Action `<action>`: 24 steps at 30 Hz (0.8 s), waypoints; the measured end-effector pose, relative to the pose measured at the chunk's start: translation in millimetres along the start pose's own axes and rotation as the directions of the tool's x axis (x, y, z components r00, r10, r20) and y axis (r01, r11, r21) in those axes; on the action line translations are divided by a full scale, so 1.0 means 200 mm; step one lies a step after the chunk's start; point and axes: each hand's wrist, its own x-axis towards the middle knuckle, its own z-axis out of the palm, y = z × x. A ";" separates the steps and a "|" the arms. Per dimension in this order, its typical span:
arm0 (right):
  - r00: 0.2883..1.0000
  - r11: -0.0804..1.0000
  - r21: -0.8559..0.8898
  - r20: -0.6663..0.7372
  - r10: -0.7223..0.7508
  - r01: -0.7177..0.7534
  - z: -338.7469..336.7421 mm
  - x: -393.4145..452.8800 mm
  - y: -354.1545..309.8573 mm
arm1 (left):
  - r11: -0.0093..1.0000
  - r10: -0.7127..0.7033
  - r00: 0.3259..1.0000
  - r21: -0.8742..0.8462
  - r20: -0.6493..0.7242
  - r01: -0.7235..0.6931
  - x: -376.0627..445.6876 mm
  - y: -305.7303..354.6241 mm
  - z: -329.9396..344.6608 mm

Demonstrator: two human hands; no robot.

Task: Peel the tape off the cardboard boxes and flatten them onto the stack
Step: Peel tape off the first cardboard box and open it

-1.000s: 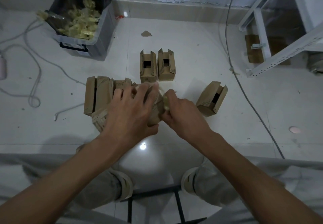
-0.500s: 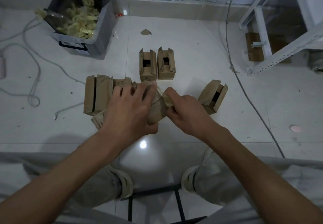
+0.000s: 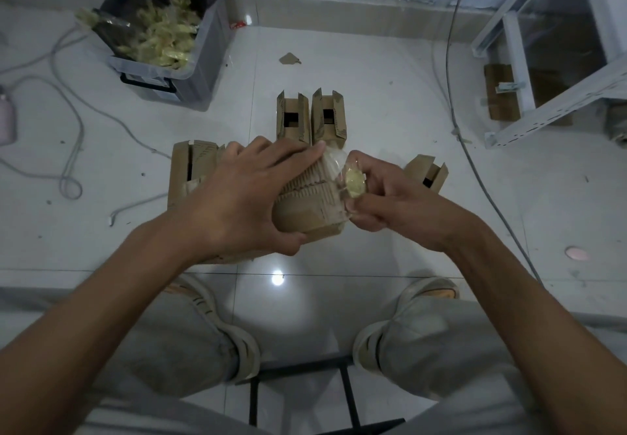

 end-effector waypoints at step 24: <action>0.988 0.986 -0.148 -0.119 -0.097 0.079 0.04 0.02 0.05 | 0.967 -0.158 0.988 -0.203 0.003 0.155 0.02 -0.06 -0.02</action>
